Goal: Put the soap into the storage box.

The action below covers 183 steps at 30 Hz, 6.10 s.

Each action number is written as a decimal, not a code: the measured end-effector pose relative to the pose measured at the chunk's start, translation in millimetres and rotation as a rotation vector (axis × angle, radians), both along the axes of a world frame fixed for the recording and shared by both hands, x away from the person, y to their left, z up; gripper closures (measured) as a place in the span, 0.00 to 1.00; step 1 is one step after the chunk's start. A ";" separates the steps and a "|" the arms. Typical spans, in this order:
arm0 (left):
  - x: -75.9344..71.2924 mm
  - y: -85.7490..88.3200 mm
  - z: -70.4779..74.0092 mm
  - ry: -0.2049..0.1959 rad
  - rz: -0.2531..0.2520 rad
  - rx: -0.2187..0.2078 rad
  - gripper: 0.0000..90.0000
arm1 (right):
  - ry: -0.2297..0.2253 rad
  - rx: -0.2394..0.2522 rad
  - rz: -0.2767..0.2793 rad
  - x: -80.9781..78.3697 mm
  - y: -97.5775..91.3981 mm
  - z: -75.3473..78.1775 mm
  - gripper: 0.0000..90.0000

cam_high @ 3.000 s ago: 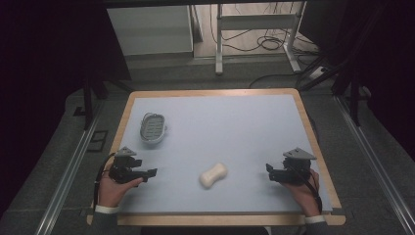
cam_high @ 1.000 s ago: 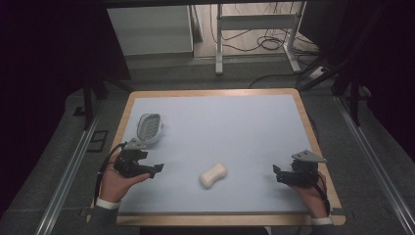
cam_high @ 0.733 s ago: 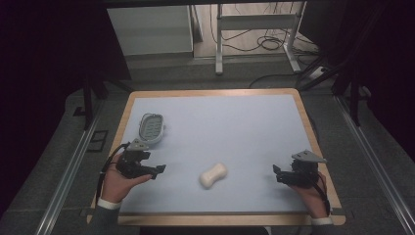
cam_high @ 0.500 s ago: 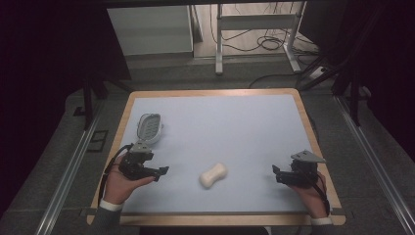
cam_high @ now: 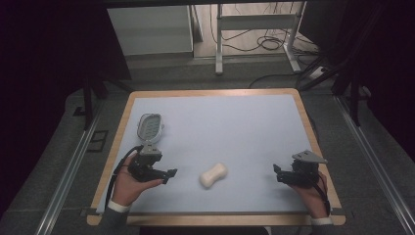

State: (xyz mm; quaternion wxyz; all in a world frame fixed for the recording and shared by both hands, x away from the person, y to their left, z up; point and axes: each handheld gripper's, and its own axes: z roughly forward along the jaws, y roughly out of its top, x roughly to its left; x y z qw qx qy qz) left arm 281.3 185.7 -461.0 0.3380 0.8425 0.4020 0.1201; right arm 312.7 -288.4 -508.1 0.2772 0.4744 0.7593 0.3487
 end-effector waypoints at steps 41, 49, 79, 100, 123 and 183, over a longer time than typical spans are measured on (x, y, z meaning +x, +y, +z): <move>15.1 -80.3 -9.4 0.087 -0.104 0.023 0.26 | 0.020 0.008 0.005 0.6 0.3 -0.7 0.08; 20.9 -95.9 -15.4 0.127 -0.128 0.035 0.27 | 0.021 0.002 0.004 0.6 0.4 -1.3 0.08; 43.2 -138.0 -41.1 0.209 -0.183 0.113 0.35 | 0.026 -0.012 -0.003 1.0 0.1 -3.3 0.08; 45.0 -145.1 -48.6 0.217 -0.178 0.147 0.52 | 0.021 -0.012 -0.014 1.5 -4.2 -2.6 0.08; 53.1 -132.1 -36.3 0.206 -0.199 0.125 0.54 | 0.020 -0.009 -0.022 1.3 -6.9 -1.9 0.08; 87.0 -42.8 -19.4 0.205 -0.004 0.039 0.55 | 0.028 -0.010 -0.034 2.3 -8.0 -4.2 0.08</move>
